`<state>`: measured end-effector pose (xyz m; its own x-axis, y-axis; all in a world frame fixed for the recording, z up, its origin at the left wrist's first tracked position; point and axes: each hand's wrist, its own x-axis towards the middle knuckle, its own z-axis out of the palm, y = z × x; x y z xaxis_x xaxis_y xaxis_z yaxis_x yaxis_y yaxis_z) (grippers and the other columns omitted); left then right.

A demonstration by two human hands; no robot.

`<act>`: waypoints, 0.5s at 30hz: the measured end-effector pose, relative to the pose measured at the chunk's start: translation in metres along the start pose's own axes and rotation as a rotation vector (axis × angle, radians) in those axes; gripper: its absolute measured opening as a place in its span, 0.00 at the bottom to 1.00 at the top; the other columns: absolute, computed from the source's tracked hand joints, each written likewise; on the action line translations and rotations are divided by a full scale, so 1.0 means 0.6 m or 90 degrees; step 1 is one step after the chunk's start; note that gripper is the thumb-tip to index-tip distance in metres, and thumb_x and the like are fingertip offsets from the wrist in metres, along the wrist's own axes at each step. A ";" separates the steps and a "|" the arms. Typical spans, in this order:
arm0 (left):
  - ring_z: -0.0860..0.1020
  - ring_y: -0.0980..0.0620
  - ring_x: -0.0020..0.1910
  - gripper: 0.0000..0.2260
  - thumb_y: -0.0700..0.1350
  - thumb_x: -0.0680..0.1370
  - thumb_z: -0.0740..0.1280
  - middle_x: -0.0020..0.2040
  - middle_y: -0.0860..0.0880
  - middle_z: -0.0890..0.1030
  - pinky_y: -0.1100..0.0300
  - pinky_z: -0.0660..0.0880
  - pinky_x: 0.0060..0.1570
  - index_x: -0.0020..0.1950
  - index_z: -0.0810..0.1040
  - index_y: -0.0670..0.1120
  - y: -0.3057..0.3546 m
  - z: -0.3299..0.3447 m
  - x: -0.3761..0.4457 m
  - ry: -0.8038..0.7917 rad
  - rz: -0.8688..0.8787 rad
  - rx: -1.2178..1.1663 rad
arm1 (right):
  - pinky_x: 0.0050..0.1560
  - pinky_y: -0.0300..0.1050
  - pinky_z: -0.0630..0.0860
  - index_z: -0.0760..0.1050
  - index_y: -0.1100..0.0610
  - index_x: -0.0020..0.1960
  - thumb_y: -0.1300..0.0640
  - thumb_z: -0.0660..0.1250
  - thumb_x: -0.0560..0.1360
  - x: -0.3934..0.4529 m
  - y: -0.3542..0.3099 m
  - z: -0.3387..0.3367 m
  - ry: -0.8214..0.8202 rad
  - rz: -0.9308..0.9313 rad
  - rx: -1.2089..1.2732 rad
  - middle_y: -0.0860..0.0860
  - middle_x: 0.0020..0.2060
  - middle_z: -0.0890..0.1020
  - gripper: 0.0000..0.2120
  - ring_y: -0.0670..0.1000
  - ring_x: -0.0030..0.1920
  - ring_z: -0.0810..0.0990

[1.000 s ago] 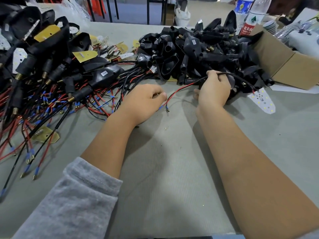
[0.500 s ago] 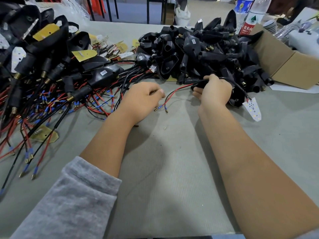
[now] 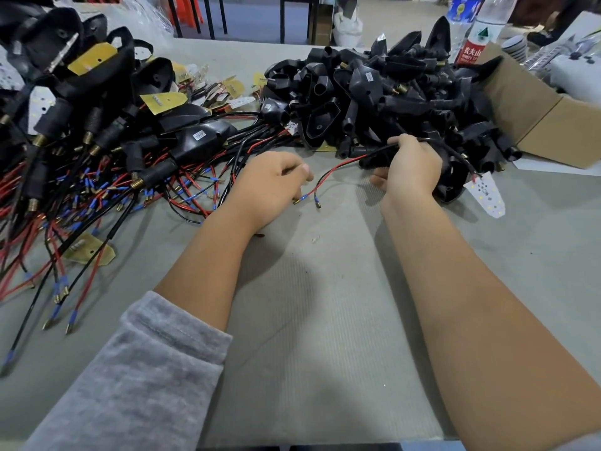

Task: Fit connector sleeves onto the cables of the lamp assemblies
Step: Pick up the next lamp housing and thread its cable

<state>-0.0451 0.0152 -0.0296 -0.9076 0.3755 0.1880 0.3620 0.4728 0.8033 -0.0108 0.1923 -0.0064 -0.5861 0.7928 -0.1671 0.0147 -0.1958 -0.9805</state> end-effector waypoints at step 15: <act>0.73 0.58 0.30 0.12 0.44 0.81 0.60 0.33 0.52 0.78 0.57 0.73 0.42 0.42 0.82 0.50 0.006 -0.004 -0.002 0.023 -0.013 -0.068 | 0.35 0.46 0.67 0.73 0.55 0.29 0.58 0.68 0.69 -0.029 0.006 0.018 -0.043 -0.056 0.016 0.47 0.25 0.73 0.11 0.49 0.29 0.69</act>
<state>-0.0429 0.0144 -0.0254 -0.9225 0.3361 0.1899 0.3203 0.3920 0.8624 -0.0094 0.1718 -0.0058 -0.6373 0.7672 -0.0725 -0.0591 -0.1425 -0.9880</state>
